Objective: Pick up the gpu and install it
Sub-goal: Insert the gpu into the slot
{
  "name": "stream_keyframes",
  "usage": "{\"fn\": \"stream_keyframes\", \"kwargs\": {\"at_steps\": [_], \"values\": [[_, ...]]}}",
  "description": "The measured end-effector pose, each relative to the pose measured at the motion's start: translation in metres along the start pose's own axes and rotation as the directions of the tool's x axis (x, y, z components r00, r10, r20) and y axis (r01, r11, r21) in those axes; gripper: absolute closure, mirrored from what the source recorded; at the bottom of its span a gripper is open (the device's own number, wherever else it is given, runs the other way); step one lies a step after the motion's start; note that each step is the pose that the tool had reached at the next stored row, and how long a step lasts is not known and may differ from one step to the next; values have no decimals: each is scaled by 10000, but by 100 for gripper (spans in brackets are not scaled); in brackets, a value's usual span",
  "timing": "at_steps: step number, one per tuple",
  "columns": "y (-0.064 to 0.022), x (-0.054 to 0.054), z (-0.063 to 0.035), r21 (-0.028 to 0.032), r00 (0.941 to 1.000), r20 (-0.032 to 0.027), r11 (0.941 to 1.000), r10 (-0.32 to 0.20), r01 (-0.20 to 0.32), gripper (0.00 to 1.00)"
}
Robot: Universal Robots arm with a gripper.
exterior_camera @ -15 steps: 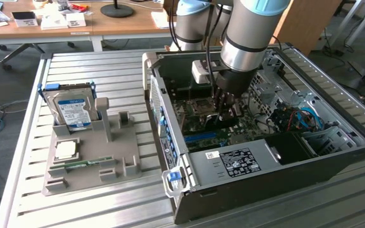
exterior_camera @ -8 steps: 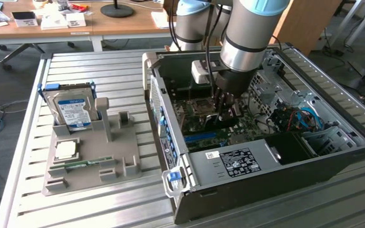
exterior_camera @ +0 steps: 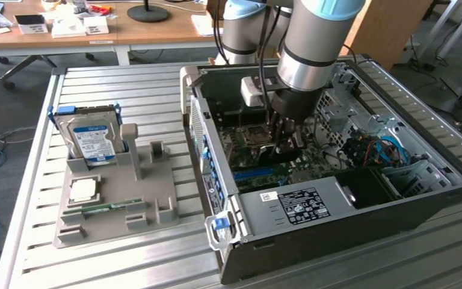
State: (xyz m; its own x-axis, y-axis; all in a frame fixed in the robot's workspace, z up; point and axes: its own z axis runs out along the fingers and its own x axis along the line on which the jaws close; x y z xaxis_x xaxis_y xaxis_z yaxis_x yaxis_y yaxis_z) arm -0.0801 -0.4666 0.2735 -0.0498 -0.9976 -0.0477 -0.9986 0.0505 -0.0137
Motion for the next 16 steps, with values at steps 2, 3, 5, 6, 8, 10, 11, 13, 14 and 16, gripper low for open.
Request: {"fn": "stream_keyframes", "kwargs": {"at_steps": [2, 3, 5, 6, 8, 10, 11, 13, 14, 16], "values": [[8, 0, 1, 0, 10000, 0, 10000, 0, 0, 73], [12, 1, 2, 0, 10000, 1, 10000, -1, 1, 73], [17, 2, 8, 0, 10000, 1, 10000, 0, 0, 73], [17, 2, 13, 0, 10000, 0, 10000, -2, 2, 73], [20, 2, 27, 0, 10000, -1, 10000, 0, 0, 73], [27, 3, 41, 0, 10000, -1, 10000, 3, -3, 73], [30, 4, 45, 0, 10000, -2, 10000, 1, -1, 73], [39, 4, 47, -1, 10000, -2, 10000, 0, 0, 73], [45, 4, 48, 0, 10000, -1, 10000, 0, 0, 73], [58, 5, 50, 0, 10000, 0, 10000, 1, -1, 73]]}}
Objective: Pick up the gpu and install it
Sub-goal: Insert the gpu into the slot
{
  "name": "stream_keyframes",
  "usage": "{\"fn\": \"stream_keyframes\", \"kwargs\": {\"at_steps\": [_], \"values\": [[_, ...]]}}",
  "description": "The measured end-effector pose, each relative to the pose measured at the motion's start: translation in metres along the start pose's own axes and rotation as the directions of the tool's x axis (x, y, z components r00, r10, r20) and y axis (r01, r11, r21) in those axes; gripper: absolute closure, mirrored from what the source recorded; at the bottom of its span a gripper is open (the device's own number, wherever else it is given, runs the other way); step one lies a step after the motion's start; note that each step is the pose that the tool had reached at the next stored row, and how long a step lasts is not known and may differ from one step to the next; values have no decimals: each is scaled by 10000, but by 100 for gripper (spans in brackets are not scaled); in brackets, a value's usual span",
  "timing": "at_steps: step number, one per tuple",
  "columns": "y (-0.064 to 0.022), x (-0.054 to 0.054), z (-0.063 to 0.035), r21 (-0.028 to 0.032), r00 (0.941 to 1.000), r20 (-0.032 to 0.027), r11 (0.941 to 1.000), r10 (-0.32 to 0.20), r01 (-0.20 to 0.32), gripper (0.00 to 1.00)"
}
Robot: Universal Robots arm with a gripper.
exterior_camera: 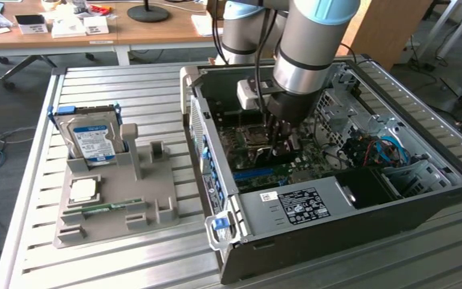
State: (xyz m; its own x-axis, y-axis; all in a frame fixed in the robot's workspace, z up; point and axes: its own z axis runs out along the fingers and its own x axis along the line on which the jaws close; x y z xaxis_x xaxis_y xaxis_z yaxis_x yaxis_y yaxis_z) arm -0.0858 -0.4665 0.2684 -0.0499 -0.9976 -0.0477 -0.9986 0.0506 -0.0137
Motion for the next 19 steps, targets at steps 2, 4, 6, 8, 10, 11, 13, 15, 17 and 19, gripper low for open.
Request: {"fn": "stream_keyframes", "kwargs": {"at_steps": [2, 4, 6, 8, 10, 11, 13, 15, 17, 19], "values": [[10, 1, 1, 0, 10000, -1, 10000, 1, -1, 73], [17, 2, 4, 0, 10000, -1, 10000, 0, 0, 73], [18, 3, 16, 0, 10000, -1, 10000, 1, -1, 73], [23, 3, 33, 0, 10000, -1, 10000, 7, -7, 73], [28, 4, 45, 0, 10000, -1, 10000, 9, -9, 73], [33, 4, 52, 0, 10000, -1, 10000, 12, -12, 73], [45, 6, 63, 0, 10000, -3, 10000, 16, -16, 73], [58, 5, 74, 1, 10000, -1, 10000, 22, -22, 73], [69, 6, 91, 1, 10000, -1, 10000, 38, -38, 73], [77, 7, 106, 2, 10000, -1, 10000, 63, -63, 73]]}}
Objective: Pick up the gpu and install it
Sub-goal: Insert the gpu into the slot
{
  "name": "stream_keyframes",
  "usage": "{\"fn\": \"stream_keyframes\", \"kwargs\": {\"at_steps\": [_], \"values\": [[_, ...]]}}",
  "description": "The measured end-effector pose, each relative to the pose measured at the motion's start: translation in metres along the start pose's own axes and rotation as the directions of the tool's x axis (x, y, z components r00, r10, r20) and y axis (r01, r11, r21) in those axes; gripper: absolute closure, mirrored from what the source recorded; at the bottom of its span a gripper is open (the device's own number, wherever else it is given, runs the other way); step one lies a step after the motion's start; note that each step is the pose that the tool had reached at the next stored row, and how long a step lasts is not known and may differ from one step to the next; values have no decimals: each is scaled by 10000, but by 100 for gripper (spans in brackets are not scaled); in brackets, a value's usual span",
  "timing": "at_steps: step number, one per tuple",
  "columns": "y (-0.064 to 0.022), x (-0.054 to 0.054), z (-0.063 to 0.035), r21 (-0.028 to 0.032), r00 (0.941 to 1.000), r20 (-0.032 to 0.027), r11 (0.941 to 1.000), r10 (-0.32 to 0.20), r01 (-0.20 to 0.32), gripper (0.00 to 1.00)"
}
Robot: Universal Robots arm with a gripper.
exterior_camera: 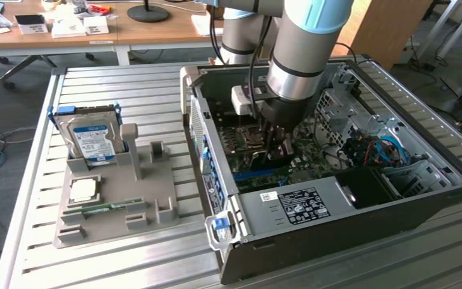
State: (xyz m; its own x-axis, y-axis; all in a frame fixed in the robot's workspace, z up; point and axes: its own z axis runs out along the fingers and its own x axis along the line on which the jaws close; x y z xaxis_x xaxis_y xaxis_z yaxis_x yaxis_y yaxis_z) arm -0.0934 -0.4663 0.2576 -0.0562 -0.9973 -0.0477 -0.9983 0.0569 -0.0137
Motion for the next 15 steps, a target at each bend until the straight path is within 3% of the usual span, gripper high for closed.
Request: {"fn": "stream_keyframes", "kwargs": {"at_steps": [15], "values": [[22, 4, 18, 3, 10000, -2, 10000, 39, -39, 73]]}}
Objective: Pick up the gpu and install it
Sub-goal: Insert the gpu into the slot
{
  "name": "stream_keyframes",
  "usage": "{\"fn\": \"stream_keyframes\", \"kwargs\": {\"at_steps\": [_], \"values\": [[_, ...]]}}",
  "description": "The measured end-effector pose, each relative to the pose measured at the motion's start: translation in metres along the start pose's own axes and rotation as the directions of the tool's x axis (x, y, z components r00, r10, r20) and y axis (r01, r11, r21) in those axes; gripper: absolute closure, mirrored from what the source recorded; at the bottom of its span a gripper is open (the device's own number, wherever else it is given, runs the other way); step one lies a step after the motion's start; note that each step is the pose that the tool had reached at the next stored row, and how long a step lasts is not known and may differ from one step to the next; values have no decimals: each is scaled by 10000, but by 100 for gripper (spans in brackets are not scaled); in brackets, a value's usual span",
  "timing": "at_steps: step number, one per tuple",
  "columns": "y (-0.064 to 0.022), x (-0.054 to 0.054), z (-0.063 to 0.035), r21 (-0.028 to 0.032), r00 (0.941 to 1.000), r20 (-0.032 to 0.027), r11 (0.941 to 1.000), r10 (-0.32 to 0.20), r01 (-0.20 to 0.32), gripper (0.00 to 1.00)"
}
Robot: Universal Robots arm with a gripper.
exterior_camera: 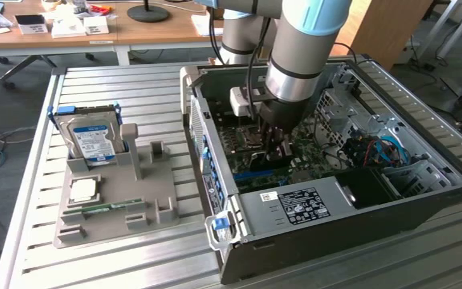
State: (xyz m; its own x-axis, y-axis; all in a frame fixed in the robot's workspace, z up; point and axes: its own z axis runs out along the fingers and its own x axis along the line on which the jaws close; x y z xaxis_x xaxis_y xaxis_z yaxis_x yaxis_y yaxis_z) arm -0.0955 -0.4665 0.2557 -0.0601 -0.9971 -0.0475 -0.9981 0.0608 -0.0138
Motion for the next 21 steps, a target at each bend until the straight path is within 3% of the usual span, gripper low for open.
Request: {"fn": "stream_keyframes", "kwargs": {"at_steps": [21], "values": [[10, 4, 85, 2, 10000, 0, 10000, 67, -67, 73]]}}
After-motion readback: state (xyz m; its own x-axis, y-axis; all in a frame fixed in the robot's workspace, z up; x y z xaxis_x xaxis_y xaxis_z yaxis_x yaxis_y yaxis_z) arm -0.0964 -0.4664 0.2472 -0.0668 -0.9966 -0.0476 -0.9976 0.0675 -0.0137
